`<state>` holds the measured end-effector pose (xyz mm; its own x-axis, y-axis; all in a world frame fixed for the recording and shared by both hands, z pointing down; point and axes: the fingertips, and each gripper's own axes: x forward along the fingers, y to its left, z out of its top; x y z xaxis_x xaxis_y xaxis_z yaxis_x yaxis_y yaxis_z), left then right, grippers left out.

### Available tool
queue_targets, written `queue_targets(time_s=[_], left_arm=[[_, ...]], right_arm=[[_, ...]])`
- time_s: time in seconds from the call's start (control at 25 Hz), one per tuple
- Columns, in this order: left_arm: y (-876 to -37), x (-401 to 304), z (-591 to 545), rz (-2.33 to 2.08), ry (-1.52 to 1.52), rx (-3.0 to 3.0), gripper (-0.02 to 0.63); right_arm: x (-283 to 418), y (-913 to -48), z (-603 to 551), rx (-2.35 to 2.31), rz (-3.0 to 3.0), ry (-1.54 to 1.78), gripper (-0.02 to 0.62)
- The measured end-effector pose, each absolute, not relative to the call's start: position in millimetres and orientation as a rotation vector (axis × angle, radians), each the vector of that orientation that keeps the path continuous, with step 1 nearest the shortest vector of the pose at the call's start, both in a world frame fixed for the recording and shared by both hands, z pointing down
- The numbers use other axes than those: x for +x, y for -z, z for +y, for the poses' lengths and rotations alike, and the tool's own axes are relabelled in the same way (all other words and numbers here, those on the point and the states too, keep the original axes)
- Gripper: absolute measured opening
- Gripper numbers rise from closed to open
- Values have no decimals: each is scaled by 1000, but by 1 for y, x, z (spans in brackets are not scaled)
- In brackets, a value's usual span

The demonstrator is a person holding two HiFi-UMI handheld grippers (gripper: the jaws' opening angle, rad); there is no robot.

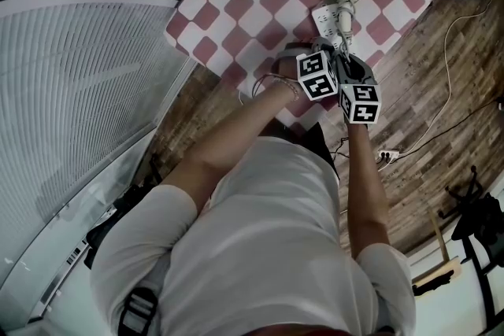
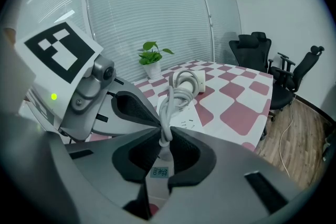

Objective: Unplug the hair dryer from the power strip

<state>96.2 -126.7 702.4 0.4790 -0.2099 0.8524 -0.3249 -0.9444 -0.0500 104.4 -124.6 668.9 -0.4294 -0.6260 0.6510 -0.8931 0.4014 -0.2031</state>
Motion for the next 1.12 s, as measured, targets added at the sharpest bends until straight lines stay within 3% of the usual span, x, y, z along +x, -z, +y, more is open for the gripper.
queue_targets(time_s=[0.24,1.12], left_arm=[[-705,94,-130,-464,-1467,2582,29],[-704,95,-127,-485,-1474,2574,29]], right_arm=[[96,-609,-154,1312,-2279,-655,76],[123,-623,-139,1310,-2218,-672,77]])
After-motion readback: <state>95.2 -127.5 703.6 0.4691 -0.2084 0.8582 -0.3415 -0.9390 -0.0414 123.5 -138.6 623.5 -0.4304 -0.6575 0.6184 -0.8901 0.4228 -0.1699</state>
